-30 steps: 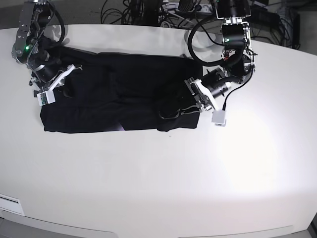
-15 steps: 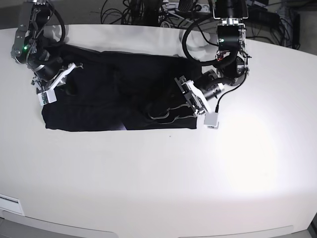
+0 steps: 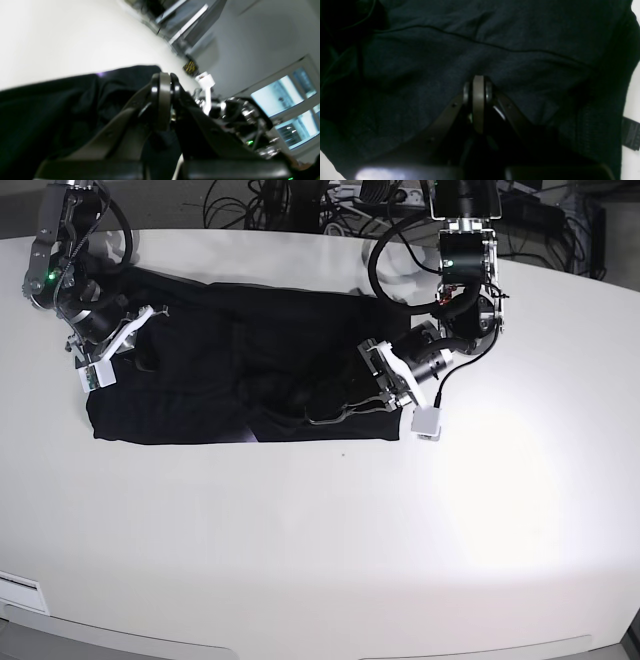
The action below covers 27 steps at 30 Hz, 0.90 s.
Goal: Fold the T-shirt properly
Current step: 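Lift the hem end with the left gripper and fold it toward the right gripper, then lower the folded hem onto the strip and press it flat with the left gripper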
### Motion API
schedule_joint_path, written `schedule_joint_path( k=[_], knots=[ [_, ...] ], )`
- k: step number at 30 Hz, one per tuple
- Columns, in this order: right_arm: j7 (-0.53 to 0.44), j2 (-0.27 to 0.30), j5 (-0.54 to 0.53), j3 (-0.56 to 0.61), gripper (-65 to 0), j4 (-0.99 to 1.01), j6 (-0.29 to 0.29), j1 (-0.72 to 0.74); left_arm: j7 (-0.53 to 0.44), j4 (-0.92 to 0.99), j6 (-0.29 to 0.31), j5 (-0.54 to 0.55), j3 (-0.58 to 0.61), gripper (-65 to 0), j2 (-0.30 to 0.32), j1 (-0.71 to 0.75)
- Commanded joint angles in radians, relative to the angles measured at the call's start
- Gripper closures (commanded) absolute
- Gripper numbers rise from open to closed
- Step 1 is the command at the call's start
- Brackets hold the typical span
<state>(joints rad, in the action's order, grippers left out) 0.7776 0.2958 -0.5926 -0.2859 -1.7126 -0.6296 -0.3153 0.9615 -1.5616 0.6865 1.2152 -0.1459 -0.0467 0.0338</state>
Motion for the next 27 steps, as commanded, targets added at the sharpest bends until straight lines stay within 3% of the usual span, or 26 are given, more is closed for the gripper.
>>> schedule_joint_path(
  k=[1,9,15,19,21,27],
  knots=[
    [0.039,0.006,0.013,0.000,-3.4,-0.005,-0.007,-0.001,-0.024,-0.015,0.012,0.002,-0.002,0.0,-0.003,-0.015],
    [0.047,0.006,0.013,0.000,-3.4,-0.005,-0.006,-0.001,-0.022,-0.015,0.012,-0.029,0.018,0.0,-0.019,-0.014],
    [0.047,0.006,0.013,0.000,-3.4,-0.005,-0.007,-0.001,-0.016,-0.015,0.012,0.034,0.097,0.0,-0.053,-0.014],
    [0.047,0.006,0.013,0.000,-3.4,-0.005,-0.006,-0.001,-0.010,-0.015,0.012,0.046,0.158,-23.0,-0.053,-0.014],
    [0.047,0.006,0.013,0.000,-3.4,-0.005,-0.006,-0.001,-0.010,-0.015,0.012,0.046,0.185,-30.5,-0.053,-0.014],
    [0.047,0.006,0.013,0.000,-3.4,-0.005,-0.006,-0.001,0.019,-0.015,0.012,0.046,0.232,-31.7,-0.053,-0.014]
  ],
)
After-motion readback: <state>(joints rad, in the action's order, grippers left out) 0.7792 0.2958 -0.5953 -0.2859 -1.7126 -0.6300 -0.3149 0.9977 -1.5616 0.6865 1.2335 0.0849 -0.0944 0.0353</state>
